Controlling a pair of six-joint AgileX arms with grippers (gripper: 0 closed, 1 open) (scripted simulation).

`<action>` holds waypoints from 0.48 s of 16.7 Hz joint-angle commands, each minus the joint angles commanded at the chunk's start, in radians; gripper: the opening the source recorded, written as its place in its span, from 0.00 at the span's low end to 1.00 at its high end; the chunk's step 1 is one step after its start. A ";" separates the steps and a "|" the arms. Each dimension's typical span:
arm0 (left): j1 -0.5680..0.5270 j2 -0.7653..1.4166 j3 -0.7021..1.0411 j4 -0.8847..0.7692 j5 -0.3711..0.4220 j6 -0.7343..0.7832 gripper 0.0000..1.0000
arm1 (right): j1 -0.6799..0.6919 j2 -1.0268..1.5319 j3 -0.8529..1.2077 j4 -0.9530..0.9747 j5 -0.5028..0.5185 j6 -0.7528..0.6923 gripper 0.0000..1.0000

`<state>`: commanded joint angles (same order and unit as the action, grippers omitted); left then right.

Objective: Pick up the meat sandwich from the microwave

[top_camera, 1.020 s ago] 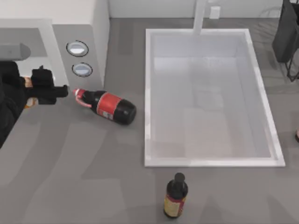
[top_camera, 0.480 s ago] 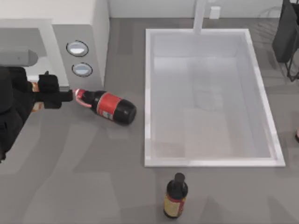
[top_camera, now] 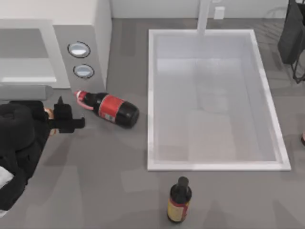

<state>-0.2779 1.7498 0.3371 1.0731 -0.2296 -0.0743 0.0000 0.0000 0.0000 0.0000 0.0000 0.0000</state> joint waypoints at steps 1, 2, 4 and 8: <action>0.000 0.048 -0.018 0.070 0.001 0.000 0.00 | 0.000 0.000 0.000 0.000 0.000 0.000 1.00; 0.001 0.092 -0.034 0.130 0.003 0.001 0.00 | 0.000 0.000 0.000 0.000 0.000 0.000 1.00; 0.003 0.161 -0.062 0.217 0.005 0.002 0.00 | 0.000 0.000 0.000 0.000 0.000 0.000 1.00; 0.004 0.205 -0.081 0.269 0.008 0.002 0.00 | 0.000 0.000 0.000 0.000 0.000 0.000 1.00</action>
<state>-0.2741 1.9545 0.2564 1.3423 -0.2221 -0.0722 0.0000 0.0000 0.0000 0.0000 0.0000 0.0000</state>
